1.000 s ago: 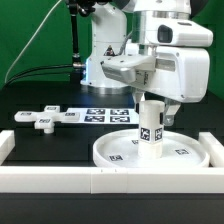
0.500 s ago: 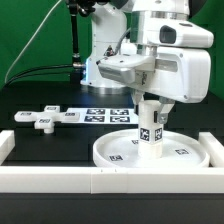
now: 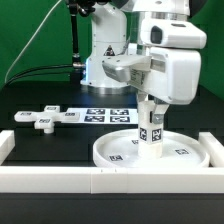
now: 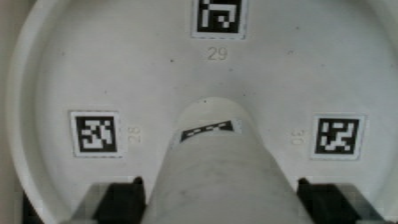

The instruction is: Assemble round table

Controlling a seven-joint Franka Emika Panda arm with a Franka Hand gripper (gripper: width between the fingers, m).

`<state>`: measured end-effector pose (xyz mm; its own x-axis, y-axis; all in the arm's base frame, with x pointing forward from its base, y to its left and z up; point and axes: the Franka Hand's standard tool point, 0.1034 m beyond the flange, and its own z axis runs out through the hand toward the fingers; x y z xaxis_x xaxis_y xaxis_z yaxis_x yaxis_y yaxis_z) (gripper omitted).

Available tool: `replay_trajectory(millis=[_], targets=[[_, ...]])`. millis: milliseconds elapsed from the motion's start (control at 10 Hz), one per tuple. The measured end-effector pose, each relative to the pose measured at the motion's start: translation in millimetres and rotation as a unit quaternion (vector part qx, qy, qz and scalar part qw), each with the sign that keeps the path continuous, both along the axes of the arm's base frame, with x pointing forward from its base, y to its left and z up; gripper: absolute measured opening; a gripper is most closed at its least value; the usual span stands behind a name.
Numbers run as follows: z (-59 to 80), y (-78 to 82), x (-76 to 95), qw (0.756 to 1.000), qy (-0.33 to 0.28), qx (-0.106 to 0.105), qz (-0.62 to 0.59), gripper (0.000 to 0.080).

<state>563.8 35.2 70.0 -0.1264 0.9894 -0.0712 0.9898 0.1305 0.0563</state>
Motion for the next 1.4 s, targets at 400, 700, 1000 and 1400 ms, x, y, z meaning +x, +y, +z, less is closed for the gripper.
replay_trajectory(millis=[400,700,1000,1400], targets=[[0.0,5.4,-2.2,0.967,-0.014,0.017,-0.253,0.0409],[0.6,9.2,-1.6,0.910,-0.026,0.028,-0.412,0.0409],[0.5,8.8,-1.4,0.863,-0.024,0.041,-0.503,0.0409],[-0.9,5.8,-2.3,0.749,-0.017,0.060,-0.660,0.0409]])
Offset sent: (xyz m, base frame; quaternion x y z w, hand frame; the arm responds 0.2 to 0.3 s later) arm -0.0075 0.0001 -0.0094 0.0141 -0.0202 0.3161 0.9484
